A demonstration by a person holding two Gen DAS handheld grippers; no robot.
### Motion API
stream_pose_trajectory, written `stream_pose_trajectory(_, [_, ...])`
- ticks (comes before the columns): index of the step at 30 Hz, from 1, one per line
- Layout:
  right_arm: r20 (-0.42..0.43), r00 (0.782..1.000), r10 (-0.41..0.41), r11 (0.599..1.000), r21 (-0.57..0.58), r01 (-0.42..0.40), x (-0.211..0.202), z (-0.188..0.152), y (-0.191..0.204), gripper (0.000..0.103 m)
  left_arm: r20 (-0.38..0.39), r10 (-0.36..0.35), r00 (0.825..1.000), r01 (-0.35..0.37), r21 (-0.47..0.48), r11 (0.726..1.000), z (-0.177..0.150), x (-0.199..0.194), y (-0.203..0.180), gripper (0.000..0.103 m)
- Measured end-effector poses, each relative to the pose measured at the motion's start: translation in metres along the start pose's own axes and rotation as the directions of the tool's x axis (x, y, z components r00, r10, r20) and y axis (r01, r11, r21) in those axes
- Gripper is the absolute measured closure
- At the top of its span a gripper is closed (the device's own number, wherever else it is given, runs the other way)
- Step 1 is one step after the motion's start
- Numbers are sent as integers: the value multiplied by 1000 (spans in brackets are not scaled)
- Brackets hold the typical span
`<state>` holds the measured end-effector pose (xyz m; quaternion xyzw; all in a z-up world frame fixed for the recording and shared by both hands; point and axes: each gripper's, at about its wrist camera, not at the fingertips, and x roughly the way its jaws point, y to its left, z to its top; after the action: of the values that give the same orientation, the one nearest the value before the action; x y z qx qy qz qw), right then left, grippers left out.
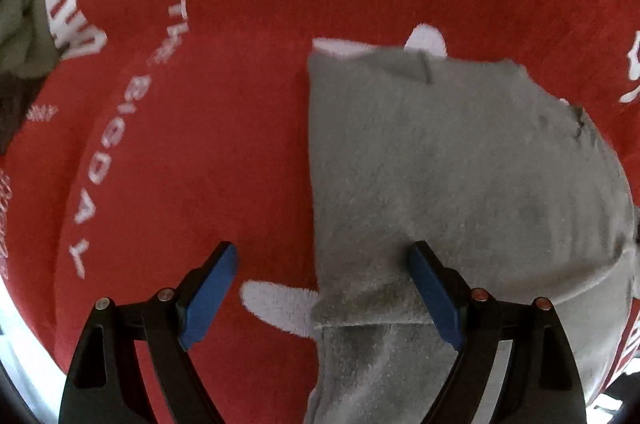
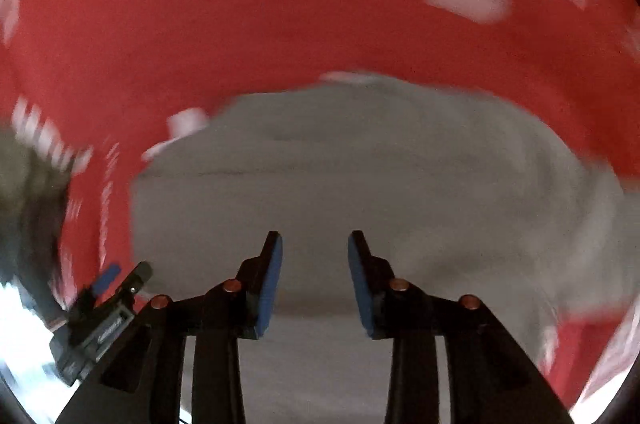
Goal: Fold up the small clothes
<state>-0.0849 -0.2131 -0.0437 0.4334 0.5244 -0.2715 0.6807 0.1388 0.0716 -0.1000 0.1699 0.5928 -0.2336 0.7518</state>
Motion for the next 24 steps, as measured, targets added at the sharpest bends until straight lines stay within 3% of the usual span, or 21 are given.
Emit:
stream_pose_trajectory(1, [-5,1000,7,993,120,-6,-1,-7,-36,59,12,-10,1000,10,-15,1000,0,-1,3,15])
stream_pose_trajectory(5, [47,992,121,934,332,-130,13,-13,-93,59,23,47,999,-48,40,998,1,-1,-4,8])
stream_pose_trajectory(7, [81,981,174,917,350,-191,20,-7,-98,60,22,67,998,-68,59,996,1,-2,-8,8])
stream_pose_trajectory(9, [78,983,166,932,314,-182,20,0,-91,97,21,85,996,-86,75,993,3,-3,-12,8])
stream_pose_trajectory(14, [69,994,85,972,215,-98,14,-1,-88,95,21,117,993,-118,97,988,3,-11,-19,8])
stream_pose_trajectory(16, [57,997,54,979,191,-64,20,-3,-96,94,23,118,993,-119,107,987,2,-17,-21,8])
stream_pose_trajectory(18, [63,997,51,981,185,-62,12,-6,-98,84,30,110,994,-112,124,986,-1,-30,-23,8])
stream_pose_trajectory(20, [67,997,33,984,174,-45,1,-11,-96,56,31,96,995,-99,148,984,-6,-44,-27,8])
stream_pose_trajectory(21, [70,997,40,984,170,-51,-5,-13,-95,52,29,92,995,-95,162,982,-8,-49,-29,8])
stream_pose_trajectory(24, [66,994,87,982,164,-97,-21,-31,-87,51,13,67,998,-68,228,971,-22,-67,-45,8])
